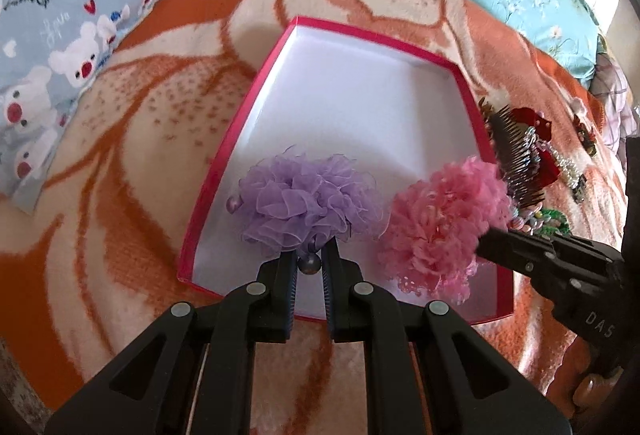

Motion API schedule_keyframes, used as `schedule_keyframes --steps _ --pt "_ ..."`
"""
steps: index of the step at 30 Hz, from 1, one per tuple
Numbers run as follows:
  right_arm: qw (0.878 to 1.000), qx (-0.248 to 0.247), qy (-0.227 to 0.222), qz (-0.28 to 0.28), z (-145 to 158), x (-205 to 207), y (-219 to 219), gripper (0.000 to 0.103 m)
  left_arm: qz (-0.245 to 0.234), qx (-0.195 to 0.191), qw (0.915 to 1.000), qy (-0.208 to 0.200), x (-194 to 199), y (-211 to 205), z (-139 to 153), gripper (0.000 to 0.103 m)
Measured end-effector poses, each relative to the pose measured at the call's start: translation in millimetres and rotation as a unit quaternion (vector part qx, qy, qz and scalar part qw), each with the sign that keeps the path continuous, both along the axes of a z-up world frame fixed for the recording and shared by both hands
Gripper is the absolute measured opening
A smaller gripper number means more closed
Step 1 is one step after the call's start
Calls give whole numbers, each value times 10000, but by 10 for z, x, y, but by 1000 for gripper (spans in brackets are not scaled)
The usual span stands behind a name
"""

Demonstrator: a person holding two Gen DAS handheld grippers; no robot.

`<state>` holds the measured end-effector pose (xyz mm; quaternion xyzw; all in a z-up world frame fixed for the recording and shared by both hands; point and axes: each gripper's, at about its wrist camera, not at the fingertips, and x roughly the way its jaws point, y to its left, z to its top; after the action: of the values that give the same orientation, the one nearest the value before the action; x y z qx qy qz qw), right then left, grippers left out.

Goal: Organize jewelry
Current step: 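Carry both flowers into the red-rimmed white box and open both tools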

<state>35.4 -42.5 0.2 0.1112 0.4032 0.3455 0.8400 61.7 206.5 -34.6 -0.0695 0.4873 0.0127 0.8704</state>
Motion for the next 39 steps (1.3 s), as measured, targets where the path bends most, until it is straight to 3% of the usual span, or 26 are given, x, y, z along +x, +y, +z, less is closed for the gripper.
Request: schedule_keyframes --steps 8,11,12,13,16,24,28,39 --pt "9997 -110 200 23 -132 45 5 9 33 51 9999 115 -6 0 -61 14" --pt "9996 -152 226 27 -142 38 -12 12 32 -21 10000 66 -32 11 -18 38" --pt "9996 -165 233 16 -140 34 -21 20 47 9 10000 21 -54 5 14 55" --pt "9996 -144 242 23 -135 32 -28 29 60 61 10000 -8 -62 -3 30 62" --pt "9998 -118 167 51 -83 -15 -58 36 58 212 9997 -69 -104 -32 86 62" --pt "9999 -124 -27 -86 44 -145 -227 40 110 140 9997 -142 -194 -20 187 62" --pt "9998 -54 -24 -192 61 -188 -357 47 89 80 9997 -225 -213 -79 275 62" --pt "9953 3 53 -967 5 -290 -1119 51 -404 -35 9984 -387 -202 -539 429 62"
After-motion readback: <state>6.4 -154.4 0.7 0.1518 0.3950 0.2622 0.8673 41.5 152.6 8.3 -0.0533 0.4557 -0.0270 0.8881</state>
